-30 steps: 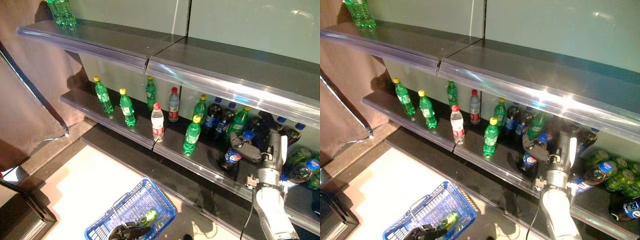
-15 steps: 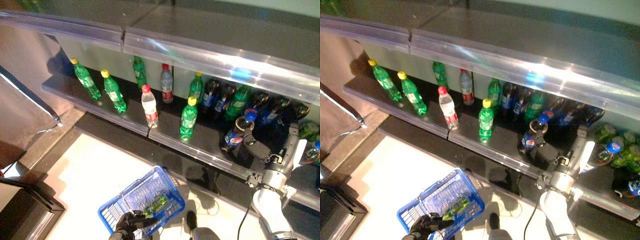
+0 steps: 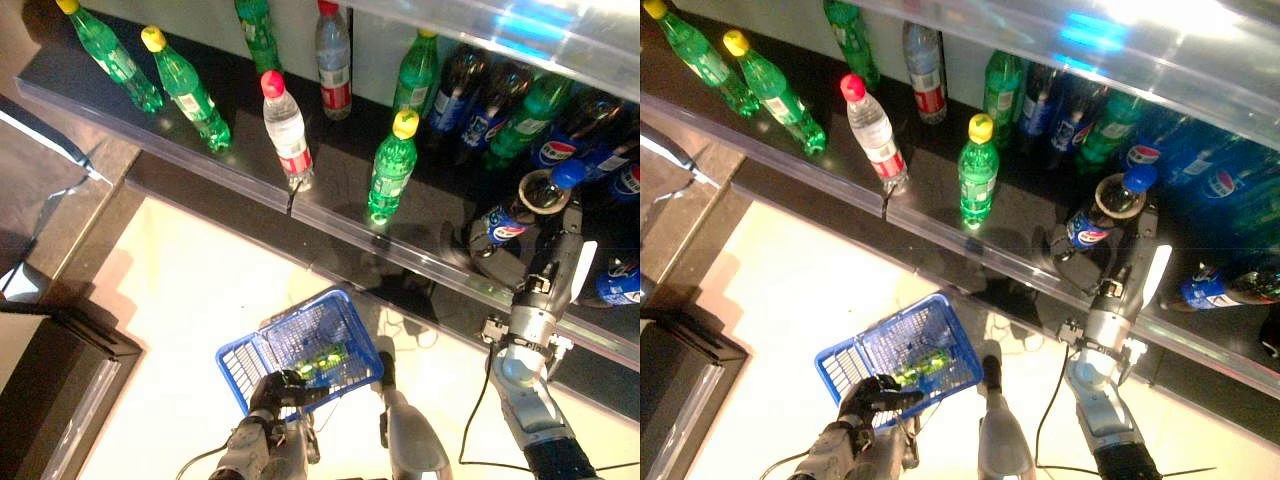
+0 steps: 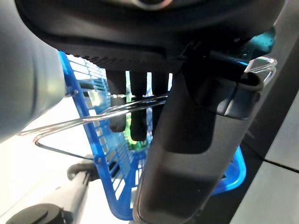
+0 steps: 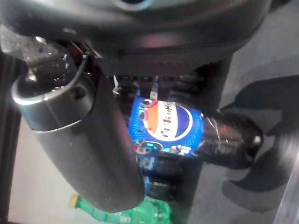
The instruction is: Pick up the drink and place into the basket.
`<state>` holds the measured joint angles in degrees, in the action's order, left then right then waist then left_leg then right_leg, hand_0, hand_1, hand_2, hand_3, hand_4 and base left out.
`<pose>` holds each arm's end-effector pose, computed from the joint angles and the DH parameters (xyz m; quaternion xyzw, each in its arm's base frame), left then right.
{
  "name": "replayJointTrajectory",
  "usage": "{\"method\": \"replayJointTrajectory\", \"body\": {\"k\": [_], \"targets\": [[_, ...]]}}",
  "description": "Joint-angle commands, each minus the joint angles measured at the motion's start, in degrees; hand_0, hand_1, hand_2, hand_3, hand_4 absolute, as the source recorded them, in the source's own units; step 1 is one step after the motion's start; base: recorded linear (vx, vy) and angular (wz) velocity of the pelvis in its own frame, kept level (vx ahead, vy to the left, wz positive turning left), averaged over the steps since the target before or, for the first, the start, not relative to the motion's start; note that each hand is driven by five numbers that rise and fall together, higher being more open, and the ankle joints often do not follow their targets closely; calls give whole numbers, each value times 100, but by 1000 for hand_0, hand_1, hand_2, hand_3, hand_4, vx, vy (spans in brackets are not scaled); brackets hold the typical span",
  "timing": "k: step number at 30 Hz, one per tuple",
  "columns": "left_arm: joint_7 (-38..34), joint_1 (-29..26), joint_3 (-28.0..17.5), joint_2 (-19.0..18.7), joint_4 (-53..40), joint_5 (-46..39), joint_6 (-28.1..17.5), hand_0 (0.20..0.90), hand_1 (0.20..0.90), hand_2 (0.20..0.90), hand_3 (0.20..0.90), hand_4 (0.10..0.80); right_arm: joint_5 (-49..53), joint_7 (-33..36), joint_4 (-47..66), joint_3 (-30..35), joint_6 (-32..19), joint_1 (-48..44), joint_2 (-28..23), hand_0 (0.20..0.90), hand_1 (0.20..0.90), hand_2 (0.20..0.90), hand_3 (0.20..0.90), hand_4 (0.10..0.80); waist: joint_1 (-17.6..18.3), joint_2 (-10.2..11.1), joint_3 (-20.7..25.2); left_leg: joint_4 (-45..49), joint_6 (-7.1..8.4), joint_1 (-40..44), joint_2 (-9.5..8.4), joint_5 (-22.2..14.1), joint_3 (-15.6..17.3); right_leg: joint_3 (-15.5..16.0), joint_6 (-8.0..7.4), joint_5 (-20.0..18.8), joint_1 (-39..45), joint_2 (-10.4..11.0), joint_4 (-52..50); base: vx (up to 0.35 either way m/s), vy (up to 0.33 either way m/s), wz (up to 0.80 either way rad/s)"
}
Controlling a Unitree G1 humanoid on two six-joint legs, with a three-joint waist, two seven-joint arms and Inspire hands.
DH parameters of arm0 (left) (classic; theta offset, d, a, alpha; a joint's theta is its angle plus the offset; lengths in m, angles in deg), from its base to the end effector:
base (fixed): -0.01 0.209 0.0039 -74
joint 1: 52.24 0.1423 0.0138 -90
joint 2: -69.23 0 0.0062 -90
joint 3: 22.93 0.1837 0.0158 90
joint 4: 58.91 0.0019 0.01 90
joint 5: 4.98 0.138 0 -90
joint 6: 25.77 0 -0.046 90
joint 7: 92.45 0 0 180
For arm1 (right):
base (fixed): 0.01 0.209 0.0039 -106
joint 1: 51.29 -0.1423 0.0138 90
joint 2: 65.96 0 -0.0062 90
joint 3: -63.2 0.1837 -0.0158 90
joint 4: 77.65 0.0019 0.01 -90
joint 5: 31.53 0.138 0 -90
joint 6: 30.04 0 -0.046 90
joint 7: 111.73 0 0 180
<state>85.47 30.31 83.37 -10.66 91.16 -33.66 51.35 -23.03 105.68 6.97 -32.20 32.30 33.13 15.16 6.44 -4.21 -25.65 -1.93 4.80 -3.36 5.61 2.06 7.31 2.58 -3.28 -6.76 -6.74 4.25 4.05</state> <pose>0.1520 0.1543 -0.0919 -0.0843 0.3564 0.0355 0.9298 0.2171 -0.2083 0.0793 -0.0534 -0.2571 -0.2403 0.9345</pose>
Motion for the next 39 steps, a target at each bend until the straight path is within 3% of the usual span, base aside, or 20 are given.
{"method": "replayJointTrajectory", "body": {"k": [1,16,22,28,37,38,39], "targets": [[-142,483,54,-491,65,-143,-176,300,300,300,200,100,87,-273,492,102,-635,-383,-50,900,900,900,900,800,-41,289,163,957,-107,-773,-7,-62,-177,28,-22,553,-365,392,-1043,-16,-30,0],[-178,90,169,-602,101,-237,-188,300,300,300,200,100,286,296,-439,212,-364,-1454,48,900,900,900,900,800,-200,159,-167,1184,-76,-1196,-81,7,-244,217,101,586,-753,373,-1332,-3,-21,1],[-355,24,273,-638,-270,-379,-460,300,300,300,200,100,456,308,-1258,281,-256,-2086,-306,900,900,900,900,800,-326,-13,-270,1344,-70,-1343,-145,21,-296,316,176,647,-900,384,-1524,0,0,0],[-339,-23,350,-668,-438,-426,-394,300,300,300,200,100,507,356,-1575,330,-232,-2535,-613,900,900,900,900,800,-387,-142,-315,1286,-70,-1372,-201,72,-331,358,203,676,-988,371,-1593,1,1,1],[-246,22,413,-705,-495,-408,-365,300,300,300,200,100,515,442,-1582,505,-308,-2742,-813,900,900,900,900,800,-421,-173,-282,1195,-75,-1353,-226,111,-337,386,220,686,-1051,343,-1632,4,1,2],[-238,26,408,-704,-494,-392,-373,300,300,300,200,100,509,476,-1596,532,-331,-2752,-832,476,476,476,406,306,-423,-170,-273,1192,-79,-1344,-226,108,-332,392,223,689,-1052,343,-1638,0,0,0],[-239,27,413,-706,-492,-390,-376,300,300,300,200,100,506,469,-1599,552,-355,-2749,-839,300,300,300,200,100,-424,-170,-269,1193,-81,-1339,-228,104,-332,396,224,690,-1049,345,-1639,0,0,0]]}}
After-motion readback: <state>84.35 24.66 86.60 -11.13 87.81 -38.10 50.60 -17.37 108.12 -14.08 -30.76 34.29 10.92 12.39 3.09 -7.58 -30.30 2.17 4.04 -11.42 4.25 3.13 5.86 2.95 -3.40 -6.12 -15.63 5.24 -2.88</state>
